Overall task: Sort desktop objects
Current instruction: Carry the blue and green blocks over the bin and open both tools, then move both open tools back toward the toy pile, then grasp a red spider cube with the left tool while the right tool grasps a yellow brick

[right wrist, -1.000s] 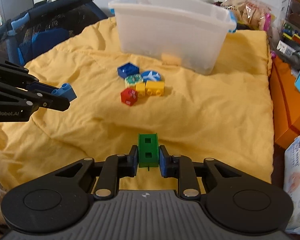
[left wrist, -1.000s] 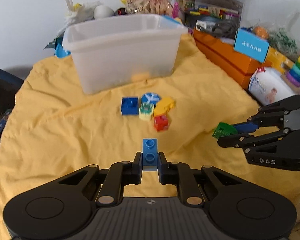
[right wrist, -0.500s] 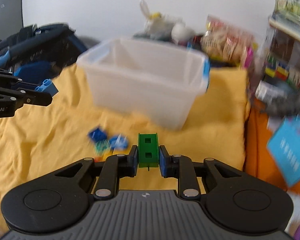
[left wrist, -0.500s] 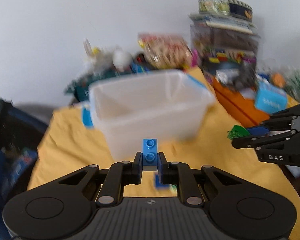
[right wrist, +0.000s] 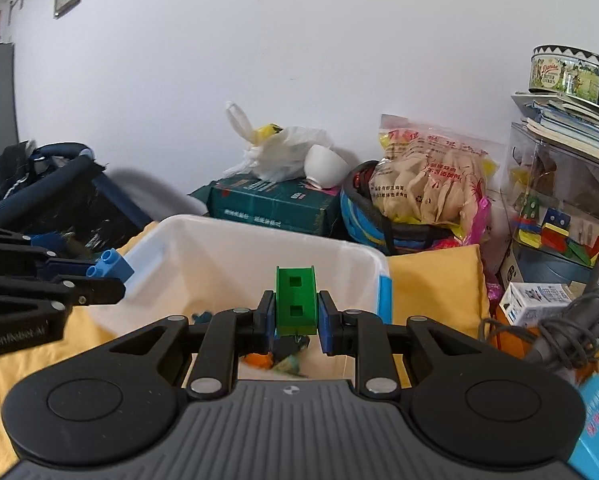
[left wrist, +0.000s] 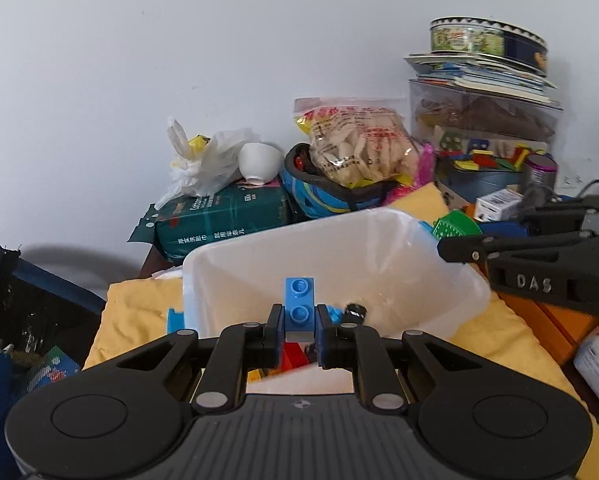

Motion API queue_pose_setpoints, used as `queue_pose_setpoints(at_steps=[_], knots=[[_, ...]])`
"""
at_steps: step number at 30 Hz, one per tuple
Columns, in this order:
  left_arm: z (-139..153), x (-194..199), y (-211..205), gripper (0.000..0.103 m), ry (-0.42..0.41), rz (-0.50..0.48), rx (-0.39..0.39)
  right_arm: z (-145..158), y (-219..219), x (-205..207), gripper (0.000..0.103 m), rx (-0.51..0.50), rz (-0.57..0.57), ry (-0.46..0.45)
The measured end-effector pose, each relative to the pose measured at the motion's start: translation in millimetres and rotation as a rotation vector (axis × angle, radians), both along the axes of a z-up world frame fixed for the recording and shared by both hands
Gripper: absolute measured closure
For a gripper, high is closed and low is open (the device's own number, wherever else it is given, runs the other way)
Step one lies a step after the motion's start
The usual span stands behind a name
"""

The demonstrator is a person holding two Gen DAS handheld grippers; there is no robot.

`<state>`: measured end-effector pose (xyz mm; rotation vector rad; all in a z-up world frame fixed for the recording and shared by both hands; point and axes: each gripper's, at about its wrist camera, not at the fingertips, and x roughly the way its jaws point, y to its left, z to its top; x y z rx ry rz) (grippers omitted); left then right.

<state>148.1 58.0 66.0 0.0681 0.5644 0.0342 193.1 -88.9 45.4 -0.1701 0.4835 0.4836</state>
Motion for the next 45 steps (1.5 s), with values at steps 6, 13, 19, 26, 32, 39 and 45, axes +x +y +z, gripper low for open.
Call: queue_pose_setpoints(at_steps=[6,13,19,26,32,39,45], knots=[[-12.4,14.7,-1.0,0.05,0.022,0.01,0.086,-20.0,6.5,18.5,0.056,-0.027,-0.076,0.046],[-19.5,-46.0,0.7,0.042,-0.02,-0.016,-0.033,-33.0,-21.1,-31.9,0.056,-0.006,-0.034,0.043],[-64.5,-76.8,-16.5,0.042,0.117,-0.049,-0.025,-81.1,-27.7,-58.1,0.056,-0.079,0.009,0.189],[-105.2,-96.2,-33.1,0.042,0.247,-0.074,-0.149,-123.1,-37.7,-94.3,0.056,-0.154,0.029,0.303],[-135.2,-88.7,-54.8,0.046,0.334,-0.093,-0.182,-144.0,-47.6,-122.1,0.056,-0.178,0.023,0.379],[-148.0,-63.2,-64.8,0.067,0.34,-0.081,-0.167,-144.9,-62.8,-135.1,0.054,-0.174,0.0,0.378],[-144.6,-72.7,-53.8,0.081,0.347,-0.102,-0.173,-146.2,-63.5,-135.3,0.054,-0.175,-0.003,0.378]])
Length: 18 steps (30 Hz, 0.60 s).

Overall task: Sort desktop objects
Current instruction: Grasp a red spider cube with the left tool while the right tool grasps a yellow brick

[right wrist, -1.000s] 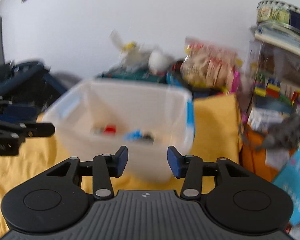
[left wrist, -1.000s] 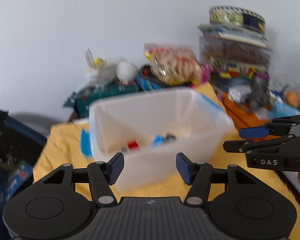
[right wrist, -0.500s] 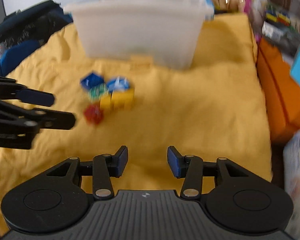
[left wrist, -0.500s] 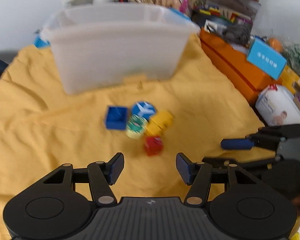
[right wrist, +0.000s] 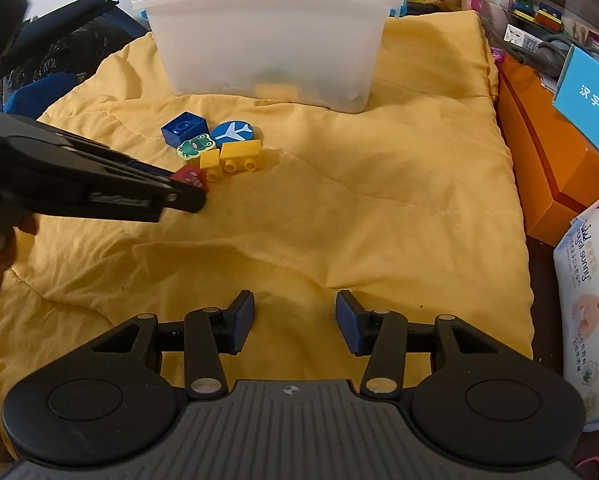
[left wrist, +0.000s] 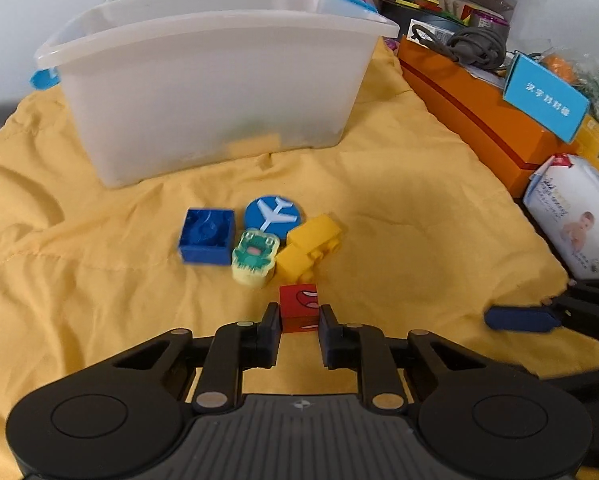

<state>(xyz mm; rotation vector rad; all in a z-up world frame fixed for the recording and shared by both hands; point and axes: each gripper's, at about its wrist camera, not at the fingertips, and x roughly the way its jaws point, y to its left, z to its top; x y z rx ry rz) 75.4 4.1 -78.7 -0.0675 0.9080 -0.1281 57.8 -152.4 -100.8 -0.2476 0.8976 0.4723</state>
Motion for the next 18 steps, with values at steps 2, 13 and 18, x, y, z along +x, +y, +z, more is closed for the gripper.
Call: queue_pose_setpoints(at_steps=[2,13,18], knots=[[4.3,-11.5,6.0,0.081,-0.001,-0.005,0.01,-1.0,1.8,1.3,0.054,-0.002,0.005,-0.003],[-2.8,-73.1,47.3,0.08,0.019,0.112,0.013,15.0,40.6,17.1,0.065,0.091,0.141,-0.087],[-3.0,-74.9,43.1,0.08,0.017,0.087,0.042,4.9,67.8,36.0,0.066,0.069,0.171,-0.091]])
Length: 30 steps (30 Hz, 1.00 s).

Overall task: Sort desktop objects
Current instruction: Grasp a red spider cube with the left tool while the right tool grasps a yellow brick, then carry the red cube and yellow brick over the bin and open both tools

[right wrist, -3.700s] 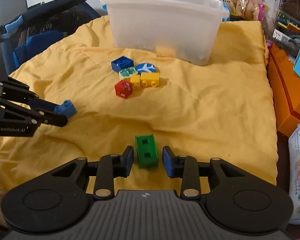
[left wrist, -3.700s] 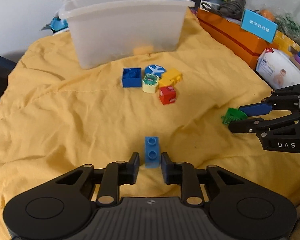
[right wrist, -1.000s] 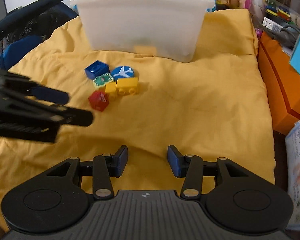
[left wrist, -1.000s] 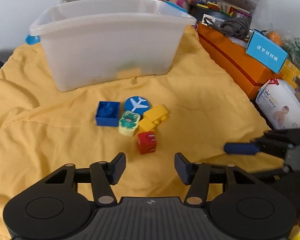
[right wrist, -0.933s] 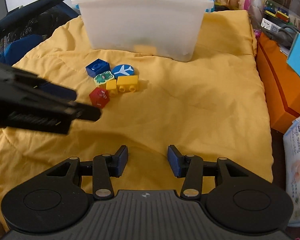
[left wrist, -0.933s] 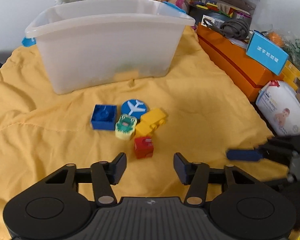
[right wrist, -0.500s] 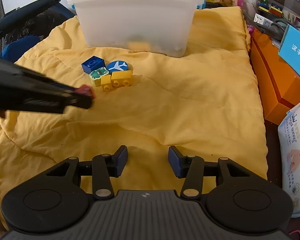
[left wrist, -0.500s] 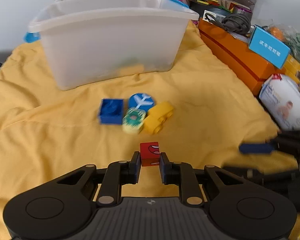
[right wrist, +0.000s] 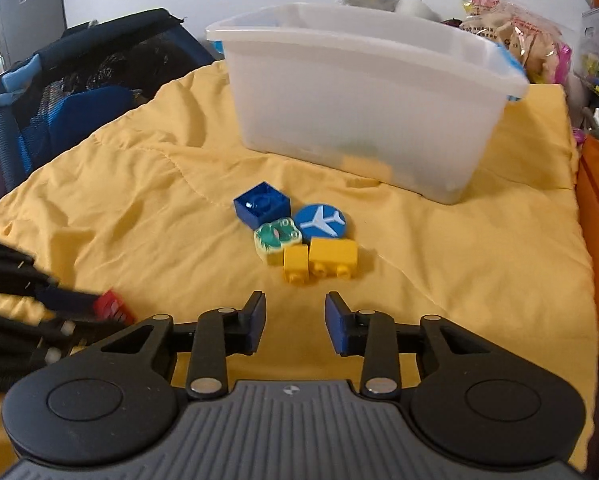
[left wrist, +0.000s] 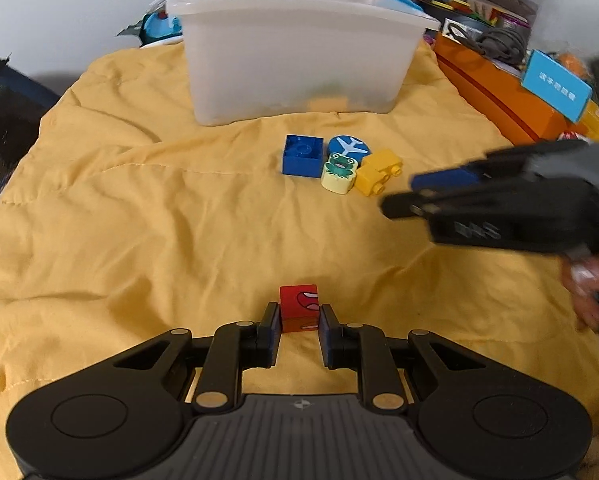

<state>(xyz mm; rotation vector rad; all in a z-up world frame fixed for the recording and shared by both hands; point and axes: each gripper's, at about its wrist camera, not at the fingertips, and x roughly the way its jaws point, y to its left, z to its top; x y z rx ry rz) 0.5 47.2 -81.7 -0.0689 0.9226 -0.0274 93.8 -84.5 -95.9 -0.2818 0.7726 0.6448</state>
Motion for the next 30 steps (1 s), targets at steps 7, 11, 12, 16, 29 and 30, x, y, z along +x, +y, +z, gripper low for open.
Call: queue_pose_setpoints(at_steps=[7,11,12,16,29,30], knots=[[-0.6,-0.3,0.7,0.08,-0.007,-0.005,-0.01,-13.2,16.5,17.8,0.081,-0.017,0.018,0.01],[0.2,-1.0,-1.4,0.08,-0.012,-0.006,-0.014,-12.0,14.2,17.7,0.086,-0.006,0.021,0.004],[0.9,-0.9,-2.2,0.08,-0.016,-0.012,-0.018,-9.9,12.5,15.3,0.086,-0.011,0.021,0.007],[0.8,0.5,-10.9,0.08,-0.024,-0.05,-0.012,0.5,-0.1,1.2,0.086,-0.043,0.011,0.014],[-1.4,2.9,-34.9,0.078,-0.029,-0.131,0.007,-1.4,-34.0,-55.7,0.078,-0.128,-0.015,0.081],[-1.4,2.1,-35.0,0.077,-0.029,-0.13,0.008,-2.1,-35.8,-56.5,0.077,-0.128,-0.02,0.077]])
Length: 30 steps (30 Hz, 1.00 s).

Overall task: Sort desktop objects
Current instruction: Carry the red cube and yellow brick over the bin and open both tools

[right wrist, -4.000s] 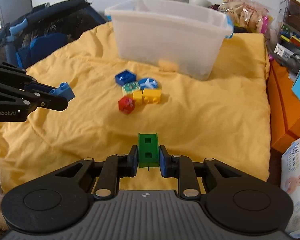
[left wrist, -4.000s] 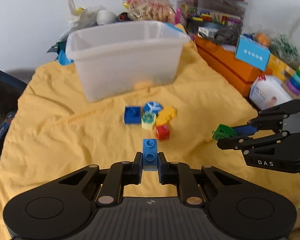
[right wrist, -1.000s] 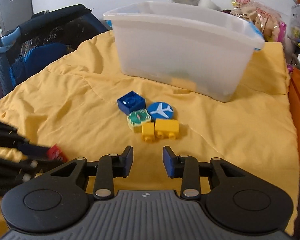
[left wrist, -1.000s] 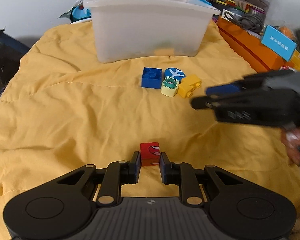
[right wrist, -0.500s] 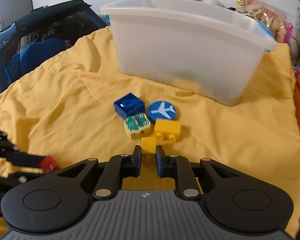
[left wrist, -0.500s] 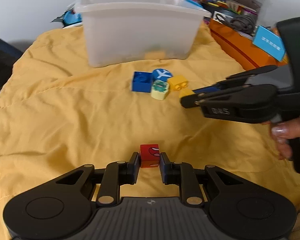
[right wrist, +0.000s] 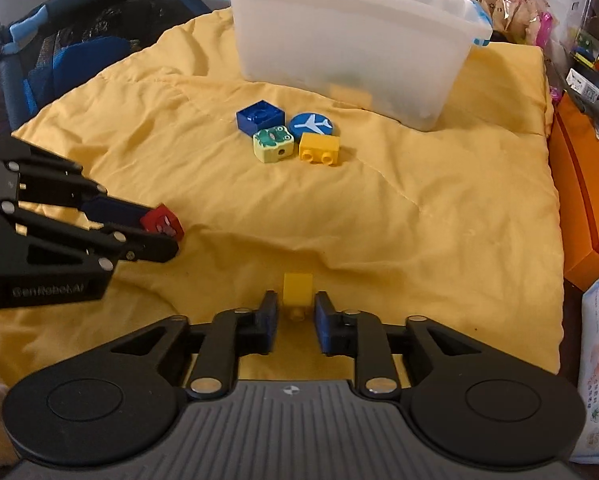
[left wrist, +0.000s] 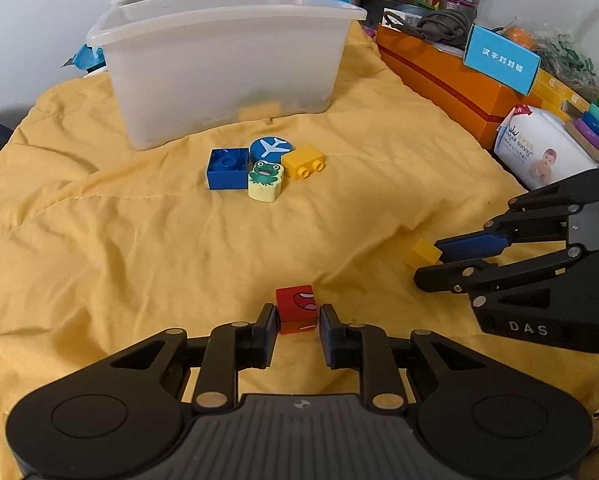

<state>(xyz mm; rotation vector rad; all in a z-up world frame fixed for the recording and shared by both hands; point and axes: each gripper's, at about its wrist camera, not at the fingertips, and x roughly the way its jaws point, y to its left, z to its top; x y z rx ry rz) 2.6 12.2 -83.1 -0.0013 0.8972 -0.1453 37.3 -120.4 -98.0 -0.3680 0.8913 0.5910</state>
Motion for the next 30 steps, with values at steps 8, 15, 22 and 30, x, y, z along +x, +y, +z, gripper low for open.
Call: queue_pose_setpoints(at_steps=[8,15,22,30], knots=[[0.4,-3.1,-1.7,0.076,0.001,0.006,0.006,-2.0,-8.0,-5.6,0.086,0.041,0.024,-0.001],[3.0,-3.4,-2.6,0.076,-0.008,0.014,0.009,19.8,-3.8,-10.5,0.086,0.015,0.049,-0.06],[0.1,-2.0,-2.3,0.077,0.003,0.012,0.015,17.7,0.6,-3.1,0.085,-0.042,0.059,-0.04],[0.2,-3.7,-2.3,0.08,-0.008,0.0,0.025,11.0,-3.2,1.1,0.081,-0.038,0.034,-0.036]])
